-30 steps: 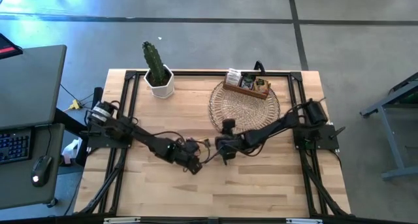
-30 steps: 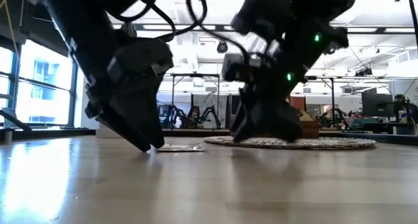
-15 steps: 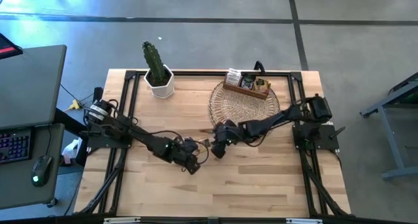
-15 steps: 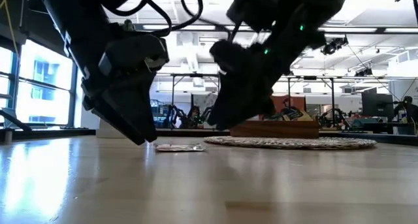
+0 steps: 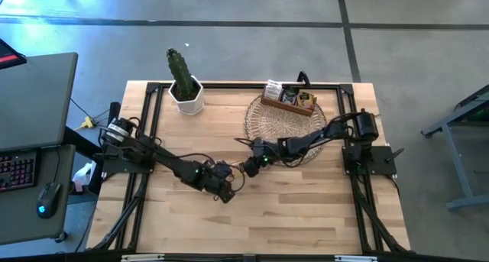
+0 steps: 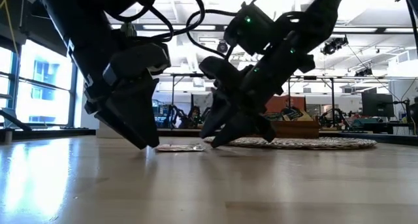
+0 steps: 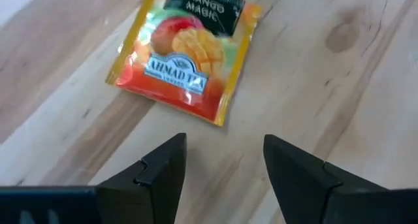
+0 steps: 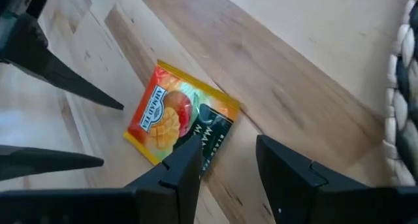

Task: Pick & Place Tea
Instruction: Put the yellow tea bag into the right section of the wooden organizer

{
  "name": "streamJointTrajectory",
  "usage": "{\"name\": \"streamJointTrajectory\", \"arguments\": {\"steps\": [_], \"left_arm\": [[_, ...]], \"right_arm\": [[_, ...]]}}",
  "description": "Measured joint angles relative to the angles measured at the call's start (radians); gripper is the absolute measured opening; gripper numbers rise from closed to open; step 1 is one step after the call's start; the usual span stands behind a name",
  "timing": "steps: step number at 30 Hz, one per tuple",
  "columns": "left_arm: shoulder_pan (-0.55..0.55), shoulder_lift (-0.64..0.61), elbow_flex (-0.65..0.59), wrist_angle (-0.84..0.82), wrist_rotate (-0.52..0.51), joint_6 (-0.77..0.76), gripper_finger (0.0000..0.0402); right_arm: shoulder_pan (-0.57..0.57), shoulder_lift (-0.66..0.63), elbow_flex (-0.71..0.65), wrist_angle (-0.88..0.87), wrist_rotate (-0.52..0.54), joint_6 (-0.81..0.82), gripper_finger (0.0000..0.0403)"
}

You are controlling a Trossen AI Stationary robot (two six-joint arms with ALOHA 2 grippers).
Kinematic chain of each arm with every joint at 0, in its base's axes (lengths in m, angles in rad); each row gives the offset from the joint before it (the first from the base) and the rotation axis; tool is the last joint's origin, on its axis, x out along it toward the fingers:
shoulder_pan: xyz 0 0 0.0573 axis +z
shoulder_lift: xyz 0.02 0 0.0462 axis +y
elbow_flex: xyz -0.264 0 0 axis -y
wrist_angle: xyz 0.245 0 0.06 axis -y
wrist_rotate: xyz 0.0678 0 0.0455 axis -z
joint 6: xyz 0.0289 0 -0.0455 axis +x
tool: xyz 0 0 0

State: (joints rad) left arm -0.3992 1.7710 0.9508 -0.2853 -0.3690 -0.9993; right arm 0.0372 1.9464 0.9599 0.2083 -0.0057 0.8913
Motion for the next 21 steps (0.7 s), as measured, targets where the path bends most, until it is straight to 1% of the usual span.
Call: {"name": "streamJointTrajectory", "arguments": {"steps": [2, 7, 10, 13, 16, 18, 21], "left_arm": [[0.000, 0.000, 0.000, 0.004, -0.012, 0.001, 0.0202], [0.001, 0.000, 0.000, 0.046, 0.002, 0.010, 0.0202], [0.010, 0.000, 0.000, 0.101, 0.008, 0.054, 0.0202], [0.036, 0.000, 0.000, 0.141, 0.040, 0.091, 0.0202], [0.063, 0.000, 0.000, 0.136, 0.085, 0.113, 0.0202], [0.070, 0.000, 0.000, 0.126, 0.094, 0.120, 0.0202], [0.052, -0.003, 0.008, 0.112, 0.074, 0.133, 0.0202]], "right_arm": [[0.001, 0.009, 0.002, 0.005, 0.000, 0.008, 0.0144], [0.001, 0.018, 0.002, 0.041, -0.004, 0.045, 0.0144], [0.001, 0.020, 0.001, 0.064, -0.004, 0.048, 0.0144], [0.000, 0.020, 0.002, 0.040, 0.000, 0.048, 0.0144], [0.000, 0.019, 0.003, 0.012, 0.005, 0.050, 0.0144], [-0.001, 0.019, 0.003, 0.024, -0.016, 0.053, 0.0144], [-0.001, 0.019, 0.001, 0.049, -0.031, 0.049, 0.0144]]}}
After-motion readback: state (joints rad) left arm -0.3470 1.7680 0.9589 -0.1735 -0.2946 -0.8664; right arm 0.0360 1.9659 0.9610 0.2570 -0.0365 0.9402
